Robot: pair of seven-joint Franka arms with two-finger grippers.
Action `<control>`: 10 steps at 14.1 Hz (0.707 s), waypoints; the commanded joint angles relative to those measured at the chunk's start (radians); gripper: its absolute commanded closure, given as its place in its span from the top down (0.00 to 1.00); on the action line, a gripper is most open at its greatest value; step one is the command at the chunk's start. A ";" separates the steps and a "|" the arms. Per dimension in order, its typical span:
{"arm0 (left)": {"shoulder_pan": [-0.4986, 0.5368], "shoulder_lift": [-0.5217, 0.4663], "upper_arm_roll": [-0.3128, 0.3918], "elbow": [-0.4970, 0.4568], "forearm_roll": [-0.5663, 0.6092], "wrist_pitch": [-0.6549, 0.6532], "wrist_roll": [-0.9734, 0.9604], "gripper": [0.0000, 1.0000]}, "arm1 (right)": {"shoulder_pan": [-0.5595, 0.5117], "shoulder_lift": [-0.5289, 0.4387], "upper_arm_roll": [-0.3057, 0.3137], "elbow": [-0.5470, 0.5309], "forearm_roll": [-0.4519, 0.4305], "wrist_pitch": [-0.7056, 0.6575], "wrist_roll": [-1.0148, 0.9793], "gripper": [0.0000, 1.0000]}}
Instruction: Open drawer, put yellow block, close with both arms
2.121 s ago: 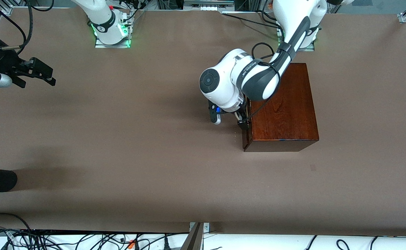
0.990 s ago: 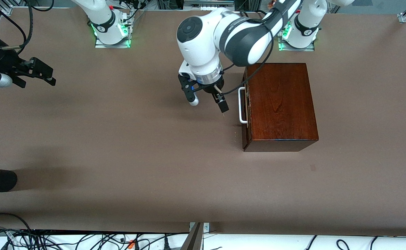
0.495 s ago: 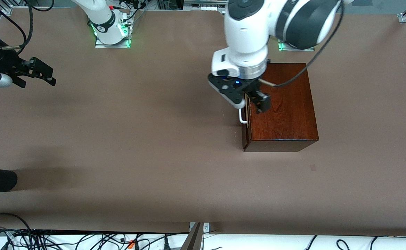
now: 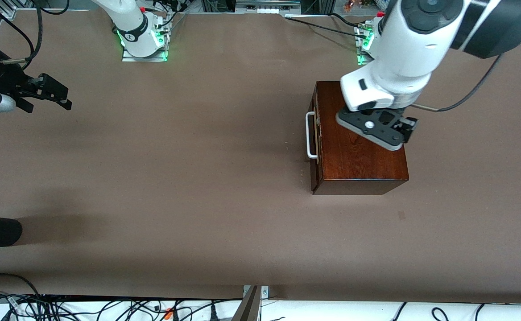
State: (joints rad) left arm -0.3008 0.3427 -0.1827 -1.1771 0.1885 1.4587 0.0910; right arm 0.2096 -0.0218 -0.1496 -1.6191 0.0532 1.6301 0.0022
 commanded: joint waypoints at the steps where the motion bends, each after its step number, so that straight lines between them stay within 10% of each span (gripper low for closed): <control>1: 0.049 -0.097 0.005 -0.094 -0.061 -0.008 -0.025 1.00 | -0.004 0.003 0.005 0.019 -0.001 -0.018 0.015 1.00; 10: 0.141 -0.336 0.141 -0.422 -0.156 0.072 -0.148 1.00 | -0.004 0.003 0.005 0.019 -0.001 -0.016 0.015 1.00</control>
State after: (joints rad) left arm -0.2017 0.1353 -0.0439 -1.4309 0.0609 1.4736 -0.0521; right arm 0.2096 -0.0218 -0.1495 -1.6190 0.0532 1.6300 0.0022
